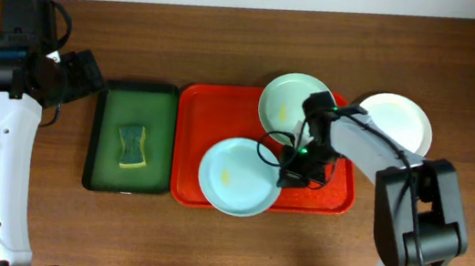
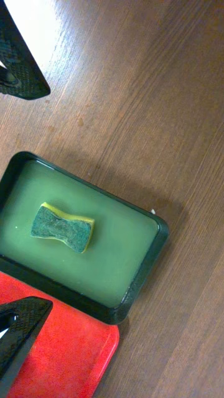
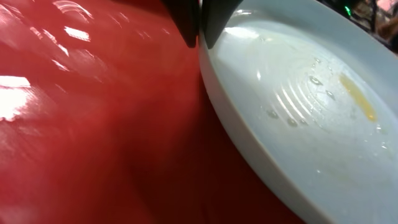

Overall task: Clean dirty plates on tray and stack at the side
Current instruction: 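Grasp the lower blue plate rim with the right gripper and drag it left, then hold the blue plate rim with the right gripper, then grasp the sponge with the left gripper and lift it toward the blue plate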

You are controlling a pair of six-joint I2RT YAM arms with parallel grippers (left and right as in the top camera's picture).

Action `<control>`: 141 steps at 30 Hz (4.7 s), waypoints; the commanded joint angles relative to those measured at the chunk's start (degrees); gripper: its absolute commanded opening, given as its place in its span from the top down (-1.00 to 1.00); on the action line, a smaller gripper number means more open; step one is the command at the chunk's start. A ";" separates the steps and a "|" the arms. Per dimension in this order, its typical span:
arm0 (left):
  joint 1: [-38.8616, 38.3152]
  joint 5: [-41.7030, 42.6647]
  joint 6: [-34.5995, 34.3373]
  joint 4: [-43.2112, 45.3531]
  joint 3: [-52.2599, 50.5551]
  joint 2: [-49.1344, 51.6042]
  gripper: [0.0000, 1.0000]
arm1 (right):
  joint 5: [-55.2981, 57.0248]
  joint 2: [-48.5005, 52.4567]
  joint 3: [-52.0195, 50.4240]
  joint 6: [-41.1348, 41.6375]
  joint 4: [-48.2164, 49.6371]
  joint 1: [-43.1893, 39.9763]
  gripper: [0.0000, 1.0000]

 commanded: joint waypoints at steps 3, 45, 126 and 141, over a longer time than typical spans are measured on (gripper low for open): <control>0.09 0.00 -0.57 -0.09 0.35 -0.13 -0.98 | 2.49 -0.31 -0.17 12.63 5.42 5.05 0.92; 0.09 0.00 -0.57 -0.09 0.35 -0.13 -0.98 | 29.90 -8.41 7.89 13.46 -3.43 12.76 0.92; -8.94 7.15 3.30 11.19 -28.83 -0.11 -0.08 | 20.50 -8.39 -6.56 13.44 14.56 12.81 0.92; -10.45 3.82 11.17 24.09 -29.35 14.32 -0.07 | 20.50 -8.39 -6.56 13.44 14.53 12.81 0.92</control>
